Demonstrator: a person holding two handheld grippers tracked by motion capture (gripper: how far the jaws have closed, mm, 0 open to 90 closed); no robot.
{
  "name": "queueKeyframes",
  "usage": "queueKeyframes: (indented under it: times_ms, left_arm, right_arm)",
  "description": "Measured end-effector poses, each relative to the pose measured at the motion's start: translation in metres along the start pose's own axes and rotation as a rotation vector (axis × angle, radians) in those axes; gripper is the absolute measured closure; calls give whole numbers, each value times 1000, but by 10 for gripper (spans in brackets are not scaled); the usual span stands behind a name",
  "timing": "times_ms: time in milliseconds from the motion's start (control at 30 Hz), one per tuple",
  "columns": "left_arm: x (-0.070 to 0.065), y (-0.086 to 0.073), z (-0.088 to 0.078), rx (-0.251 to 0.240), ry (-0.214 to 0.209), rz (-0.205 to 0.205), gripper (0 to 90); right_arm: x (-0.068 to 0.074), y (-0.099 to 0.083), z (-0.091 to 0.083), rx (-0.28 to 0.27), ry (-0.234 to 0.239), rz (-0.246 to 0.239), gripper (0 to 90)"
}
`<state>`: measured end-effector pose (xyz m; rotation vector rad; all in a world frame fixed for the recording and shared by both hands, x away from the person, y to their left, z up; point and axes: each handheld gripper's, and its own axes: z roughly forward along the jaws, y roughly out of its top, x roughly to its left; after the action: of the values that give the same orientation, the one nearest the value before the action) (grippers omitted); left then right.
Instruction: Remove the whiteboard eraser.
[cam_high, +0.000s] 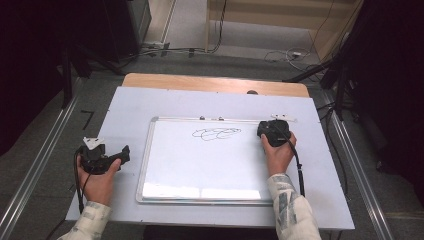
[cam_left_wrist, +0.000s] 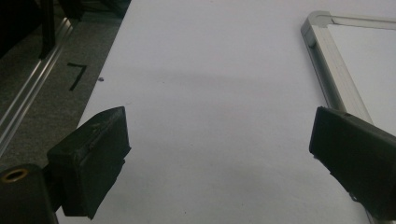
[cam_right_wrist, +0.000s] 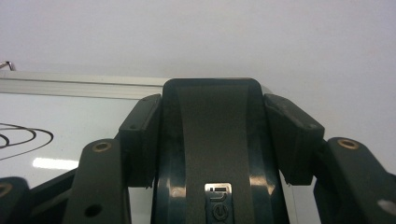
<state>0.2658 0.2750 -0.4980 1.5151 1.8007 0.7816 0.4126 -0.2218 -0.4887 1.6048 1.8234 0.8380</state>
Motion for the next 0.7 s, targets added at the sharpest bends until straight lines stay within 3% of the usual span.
queueKeyframes:
  times_ms: [367,700]
  left_arm:
    - [0,0,0,3,1,3,52]
    - [-2,-1,1,5,-1,5,52]
  right_arm:
    - [-5,0,-21,-35,60,-7,391]
    - [5,-4,-34,-30,116,-43,391]
